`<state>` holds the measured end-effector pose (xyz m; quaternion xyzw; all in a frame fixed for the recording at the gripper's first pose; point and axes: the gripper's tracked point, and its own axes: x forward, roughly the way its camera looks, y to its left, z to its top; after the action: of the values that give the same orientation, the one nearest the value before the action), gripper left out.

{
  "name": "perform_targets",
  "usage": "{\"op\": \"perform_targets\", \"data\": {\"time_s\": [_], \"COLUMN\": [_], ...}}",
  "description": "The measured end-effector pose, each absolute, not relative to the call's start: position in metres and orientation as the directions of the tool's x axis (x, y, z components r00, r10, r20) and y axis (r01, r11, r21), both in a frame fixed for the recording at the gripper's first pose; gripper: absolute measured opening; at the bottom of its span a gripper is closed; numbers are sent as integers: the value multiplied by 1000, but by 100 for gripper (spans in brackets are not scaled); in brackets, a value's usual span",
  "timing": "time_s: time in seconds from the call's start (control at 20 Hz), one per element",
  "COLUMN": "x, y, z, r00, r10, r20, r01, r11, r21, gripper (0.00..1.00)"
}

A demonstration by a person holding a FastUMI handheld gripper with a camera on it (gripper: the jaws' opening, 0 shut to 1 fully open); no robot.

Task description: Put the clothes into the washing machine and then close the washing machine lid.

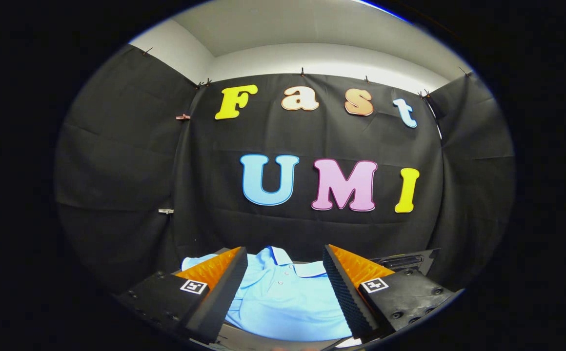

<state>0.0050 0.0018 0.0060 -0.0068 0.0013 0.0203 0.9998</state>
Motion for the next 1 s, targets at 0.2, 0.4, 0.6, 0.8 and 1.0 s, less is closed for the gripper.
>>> {"op": "perform_targets", "data": {"time_s": [0.2,0.4,0.6,0.8,1.0], "x": [12,18,28,45,74], "y": [11,10,6,-2,1], "z": [2,1,-19,-38,-47], "r00": [997,997,995,980,963], "r10": [75,66,50,45,53], "r20": [-22,-29,-91,-194,-263], "r01": [-76,-68,-55,-45,-60], "r11": [996,995,997,999,998], "r21": [-37,-66,-45,6,-17], "gripper": [98,98,98,98,98]}}
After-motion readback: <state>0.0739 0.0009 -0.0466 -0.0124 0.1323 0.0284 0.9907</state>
